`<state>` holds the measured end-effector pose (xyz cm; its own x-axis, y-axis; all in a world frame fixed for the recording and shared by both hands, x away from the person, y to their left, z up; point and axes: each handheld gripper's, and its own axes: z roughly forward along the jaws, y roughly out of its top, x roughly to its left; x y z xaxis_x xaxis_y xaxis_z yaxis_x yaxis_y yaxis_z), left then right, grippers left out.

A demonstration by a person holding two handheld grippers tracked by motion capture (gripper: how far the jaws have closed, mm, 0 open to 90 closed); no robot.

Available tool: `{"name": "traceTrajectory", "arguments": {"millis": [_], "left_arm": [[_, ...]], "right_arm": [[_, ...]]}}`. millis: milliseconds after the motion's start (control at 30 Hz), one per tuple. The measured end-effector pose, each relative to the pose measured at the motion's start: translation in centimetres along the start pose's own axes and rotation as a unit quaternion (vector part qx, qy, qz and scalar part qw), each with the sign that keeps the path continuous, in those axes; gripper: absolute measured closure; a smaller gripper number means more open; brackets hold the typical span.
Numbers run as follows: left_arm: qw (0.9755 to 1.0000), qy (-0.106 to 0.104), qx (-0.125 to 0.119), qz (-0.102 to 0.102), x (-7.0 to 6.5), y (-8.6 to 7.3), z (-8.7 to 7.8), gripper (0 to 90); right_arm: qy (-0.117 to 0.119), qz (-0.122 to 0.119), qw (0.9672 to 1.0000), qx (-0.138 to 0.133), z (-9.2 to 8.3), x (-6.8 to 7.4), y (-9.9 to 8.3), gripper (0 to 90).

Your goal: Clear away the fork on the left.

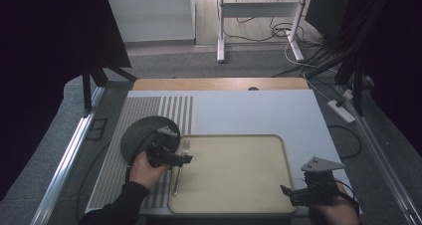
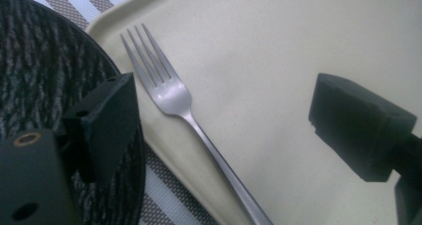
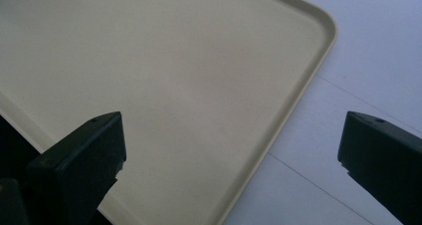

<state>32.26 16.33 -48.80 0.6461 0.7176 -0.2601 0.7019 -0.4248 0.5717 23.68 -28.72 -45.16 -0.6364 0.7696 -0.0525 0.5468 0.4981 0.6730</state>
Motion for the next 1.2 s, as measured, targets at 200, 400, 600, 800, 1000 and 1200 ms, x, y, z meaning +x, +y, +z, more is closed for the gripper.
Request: {"name": "traceTrajectory", "arguments": {"millis": [200, 400, 600, 800, 1000, 1200], "left_arm": [[0.9998, -0.002, -0.013, 0.017, 0.1, -0.3, -0.4, 6.5], [0.9995, -0.01, -0.018, 0.025, 0.3, -0.6, -1.1, 2.9], [0.9991, -0.013, -0.029, 0.028, 0.7, -1.2, -2.0, 1.8], [0.9987, -0.017, -0.037, 0.031, 1.3, -2.0, -2.8, 1.7], [0.9985, -0.013, -0.046, 0.029, 1.6, -2.7, -3.5, 0.0], [0.9983, -0.003, -0.042, 0.04, 1.5, -3.5, -4.1, 0.0]], "right_arm": [[0.0, 0.0, 1.0, 0.0, 0.0, 0.0, 0.0, 0.0], [0.001, 0.002, 1.0, 0.001, 0.0, 0.0, 0.0, 0.0], [0.001, 0.002, 1.0, 0.001, 0.0, 0.0, 0.0, 0.0], [0.0, 0.003, 1.0, 0.002, 0.0, 0.0, 0.0, 0.0], [0.0, 0.003, 1.0, 0.001, 0.0, 0.0, 0.0, 0.0], [0.0, 0.003, 1.0, 0.0, 0.0, 0.0, 0.0, 0.0]]}}
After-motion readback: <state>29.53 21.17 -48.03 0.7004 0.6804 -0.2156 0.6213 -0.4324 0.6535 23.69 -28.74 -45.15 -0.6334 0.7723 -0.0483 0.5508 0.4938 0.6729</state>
